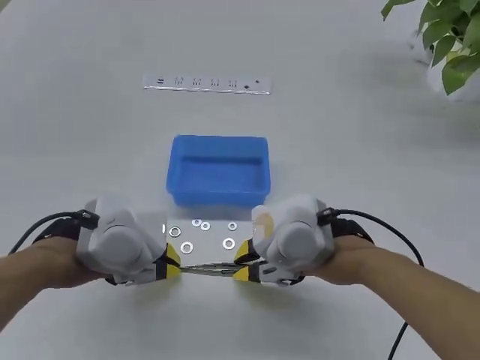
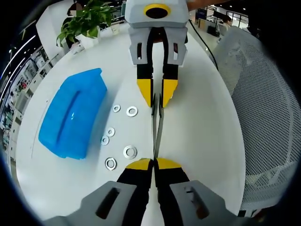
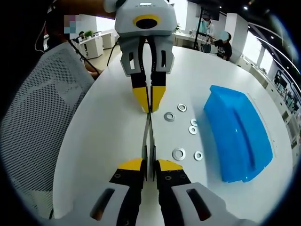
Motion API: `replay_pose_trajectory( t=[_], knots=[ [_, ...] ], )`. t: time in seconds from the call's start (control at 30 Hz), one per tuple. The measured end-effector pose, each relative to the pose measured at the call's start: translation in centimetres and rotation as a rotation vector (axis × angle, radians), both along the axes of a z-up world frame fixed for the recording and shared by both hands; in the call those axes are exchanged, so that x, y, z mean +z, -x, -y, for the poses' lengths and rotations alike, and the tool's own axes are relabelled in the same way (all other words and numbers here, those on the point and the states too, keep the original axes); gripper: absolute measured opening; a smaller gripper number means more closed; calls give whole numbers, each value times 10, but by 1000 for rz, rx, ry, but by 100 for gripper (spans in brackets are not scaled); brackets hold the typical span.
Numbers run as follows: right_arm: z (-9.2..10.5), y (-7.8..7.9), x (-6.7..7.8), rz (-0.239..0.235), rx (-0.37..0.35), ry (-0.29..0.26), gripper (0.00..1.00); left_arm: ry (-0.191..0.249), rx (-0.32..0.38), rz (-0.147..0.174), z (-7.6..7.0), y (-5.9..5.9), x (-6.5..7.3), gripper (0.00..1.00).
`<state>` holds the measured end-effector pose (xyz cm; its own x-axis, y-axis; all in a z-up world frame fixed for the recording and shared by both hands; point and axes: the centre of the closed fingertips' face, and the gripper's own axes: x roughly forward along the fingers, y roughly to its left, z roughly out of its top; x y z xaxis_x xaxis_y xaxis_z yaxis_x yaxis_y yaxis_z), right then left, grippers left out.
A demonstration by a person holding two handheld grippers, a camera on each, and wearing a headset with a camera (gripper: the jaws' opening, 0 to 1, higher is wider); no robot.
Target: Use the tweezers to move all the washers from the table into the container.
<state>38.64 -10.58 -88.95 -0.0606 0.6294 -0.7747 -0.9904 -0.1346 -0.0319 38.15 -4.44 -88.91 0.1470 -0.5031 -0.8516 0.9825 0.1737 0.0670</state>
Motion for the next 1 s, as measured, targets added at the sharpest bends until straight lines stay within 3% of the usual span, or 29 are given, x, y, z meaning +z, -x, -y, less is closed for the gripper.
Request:
replay_pose_trajectory(
  t=[0.33, 0.43, 0.8, 1.0],
  knots=[
    [1, 1, 0, 14, 14, 8, 12, -3, 0, 8, -1, -1, 2, 6],
    [2, 1, -1, 16, 17, 11, 12, 1, -3, 21, -1, -2, 6, 6],
    [8, 1, 0, 17, 10, 11, 12, 30, -14, 17, 2, 1, 24, 6],
    [5, 3, 4, 23, 19, -2, 16, 24, -36, 28, 5, 0, 35, 6]
  ],
)
